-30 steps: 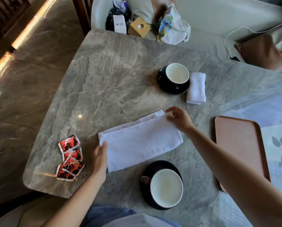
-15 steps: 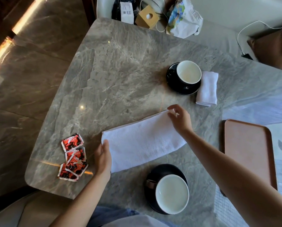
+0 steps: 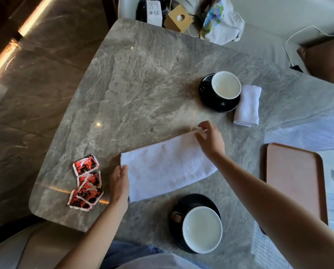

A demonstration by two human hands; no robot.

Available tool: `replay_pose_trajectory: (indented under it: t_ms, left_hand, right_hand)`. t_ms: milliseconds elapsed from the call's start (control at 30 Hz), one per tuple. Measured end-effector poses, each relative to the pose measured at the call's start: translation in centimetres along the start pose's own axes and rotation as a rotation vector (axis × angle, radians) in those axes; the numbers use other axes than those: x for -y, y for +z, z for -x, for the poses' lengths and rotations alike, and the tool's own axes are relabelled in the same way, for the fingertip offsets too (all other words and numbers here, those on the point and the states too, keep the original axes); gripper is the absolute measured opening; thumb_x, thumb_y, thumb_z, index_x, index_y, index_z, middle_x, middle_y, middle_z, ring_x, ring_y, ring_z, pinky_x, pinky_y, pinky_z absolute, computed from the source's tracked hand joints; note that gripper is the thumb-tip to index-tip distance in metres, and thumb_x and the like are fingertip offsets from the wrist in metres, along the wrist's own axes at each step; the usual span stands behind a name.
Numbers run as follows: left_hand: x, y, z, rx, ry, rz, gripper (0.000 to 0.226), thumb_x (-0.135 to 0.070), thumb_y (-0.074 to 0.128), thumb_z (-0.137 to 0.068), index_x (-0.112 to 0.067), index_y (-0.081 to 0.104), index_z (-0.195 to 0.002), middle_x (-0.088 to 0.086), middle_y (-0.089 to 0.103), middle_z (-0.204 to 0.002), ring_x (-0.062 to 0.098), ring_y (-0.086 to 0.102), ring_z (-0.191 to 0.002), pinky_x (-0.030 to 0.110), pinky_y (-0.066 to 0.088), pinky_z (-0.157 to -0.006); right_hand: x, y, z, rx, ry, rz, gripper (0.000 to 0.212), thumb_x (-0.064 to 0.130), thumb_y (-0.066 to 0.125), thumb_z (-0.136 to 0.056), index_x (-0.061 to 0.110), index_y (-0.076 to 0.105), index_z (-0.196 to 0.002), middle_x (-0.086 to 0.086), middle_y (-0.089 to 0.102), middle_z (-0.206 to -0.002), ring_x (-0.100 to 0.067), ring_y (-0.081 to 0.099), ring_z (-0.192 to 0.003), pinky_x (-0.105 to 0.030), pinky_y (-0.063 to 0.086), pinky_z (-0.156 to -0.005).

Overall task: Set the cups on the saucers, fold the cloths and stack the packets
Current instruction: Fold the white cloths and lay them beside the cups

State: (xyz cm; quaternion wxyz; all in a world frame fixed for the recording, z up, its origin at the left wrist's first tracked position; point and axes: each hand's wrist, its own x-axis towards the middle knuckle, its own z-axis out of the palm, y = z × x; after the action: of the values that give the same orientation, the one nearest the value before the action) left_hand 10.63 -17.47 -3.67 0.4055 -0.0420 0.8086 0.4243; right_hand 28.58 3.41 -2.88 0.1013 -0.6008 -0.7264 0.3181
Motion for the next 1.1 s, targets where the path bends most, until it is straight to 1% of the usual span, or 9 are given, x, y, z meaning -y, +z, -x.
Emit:
replay_pose_trajectory:
  t_ms: [67, 100, 200, 300, 400, 467, 533, 667, 1100]
  left_hand:
    - [0.2, -0.6, 0.9, 0.006, 0.17, -0.028, 0.016, -0.016, 0.049, -0.09, -0.005, 0.05, -0.101, 0.017, 0.046, -0.086, 0.015, 0.045, -0.076, 0.031, 0.037, -0.068]
    - [0.3, -1.0, 1.5, -0.027, 0.311, -0.079, 0.018, -0.011, 0.052, -0.088, -0.006, 0.049, -0.105, 0.014, 0.046, -0.088, 0.014, 0.045, -0.077, 0.032, 0.038, -0.07]
    - [0.3, -1.5, 2.7, -0.099, 0.746, -0.419, 0.034, -0.016, 0.053, -0.078, -0.01, 0.051, -0.112, 0.005, 0.05, -0.102, 0.021, 0.047, -0.093, 0.036, 0.039, -0.081]
    - [0.1, 0.3, 3.0, 0.136, 1.01, -0.723, 0.048, -0.023, 0.051, -0.08, -0.009, 0.048, -0.126, 0.01, 0.053, -0.125, 0.027, 0.049, -0.117, 0.044, 0.039, -0.099]
    - [0.8, 2.4, 2.0, 0.348, 1.023, -0.895, 0.067, -0.027, 0.057, -0.086, -0.002, 0.03, -0.143, 0.014, 0.033, -0.15, 0.027, 0.028, -0.141, 0.048, 0.026, -0.114]
    - [1.5, 2.6, 0.8, 0.327, 1.0, -1.048, 0.075, -0.045, 0.048, -0.087, -0.005, 0.023, -0.145, 0.01, 0.021, -0.155, 0.025, 0.018, -0.144, 0.044, 0.016, -0.117]
    - [2.1, 2.1, 0.0, 0.273, 0.974, -1.2, 0.08, -0.059, 0.038, -0.084, -0.008, 0.026, -0.145, 0.008, 0.022, -0.155, 0.026, 0.021, -0.143, 0.042, 0.012, -0.115]
    - [2.5, 1.8, -0.4, 0.201, 0.887, -1.224, 0.091, -0.065, 0.04, -0.078, -0.008, 0.022, -0.146, 0.011, 0.02, -0.156, 0.027, 0.02, -0.143, 0.046, 0.012, -0.115]
    - [2.0, 1.5, -0.1, 0.154, 0.88, -1.274, 0.096, -0.071, 0.03, -0.074, -0.011, 0.018, -0.148, 0.01, 0.013, -0.157, 0.026, 0.01, -0.145, 0.047, 0.007, -0.117]
  right_hand:
    - [0.2, -0.2, 0.7, -0.078, -0.154, 0.128, 0.028, 0.021, 0.059, -0.085, 0.022, 0.055, -0.113, 0.002, 0.052, -0.12, -0.019, 0.05, -0.108, -0.034, 0.047, -0.08]
    - [0.4, -0.2, 1.2, -0.094, -0.259, 0.21, 0.03, 0.02, 0.059, -0.084, 0.021, 0.055, -0.114, 0.0, 0.051, -0.123, -0.021, 0.048, -0.11, -0.036, 0.045, -0.086]
    - [1.7, 1.0, 3.2, 0.074, -0.609, 0.36, 0.033, 0.022, 0.06, -0.085, 0.015, 0.059, -0.117, -0.007, 0.057, -0.125, -0.03, 0.052, -0.115, -0.043, 0.041, -0.097]
    - [2.5, 4.2, 6.0, 0.273, -0.923, 0.471, 0.041, 0.026, 0.067, -0.081, 0.013, 0.062, -0.119, -0.008, 0.062, -0.126, -0.028, 0.056, -0.121, -0.043, 0.042, -0.104]
    - [1.7, 6.5, 7.3, 0.371, -1.01, 0.64, 0.053, 0.033, 0.056, -0.083, 0.015, 0.053, -0.132, -0.001, 0.055, -0.137, -0.022, 0.047, -0.132, -0.043, 0.033, -0.112]
    - [0.5, 6.9, 7.1, 0.382, -1.02, 0.7, 0.059, 0.038, 0.044, -0.086, 0.015, 0.044, -0.14, -0.001, 0.046, -0.146, -0.021, 0.039, -0.138, -0.044, 0.027, -0.115]
    - [-0.6, 6.9, 6.6, 0.394, -1.029, 0.751, 0.062, 0.044, 0.038, -0.091, 0.016, 0.032, -0.146, -0.001, 0.036, -0.153, -0.021, 0.03, -0.142, -0.047, 0.025, -0.115]
    - [-2.6, 5.8, 4.9, 0.382, -0.901, 0.678, 0.065, 0.052, 0.028, -0.098, 0.02, 0.011, -0.152, 0.003, 0.014, -0.16, -0.017, 0.009, -0.148, -0.044, 0.007, -0.121]
    - [-6.2, 1.5, 1.6, 0.339, -0.796, 0.641, 0.06, 0.047, 0.026, -0.099, 0.023, 0.011, -0.152, 0.002, 0.01, -0.161, -0.017, 0.007, -0.149, -0.043, 0.007, -0.121]
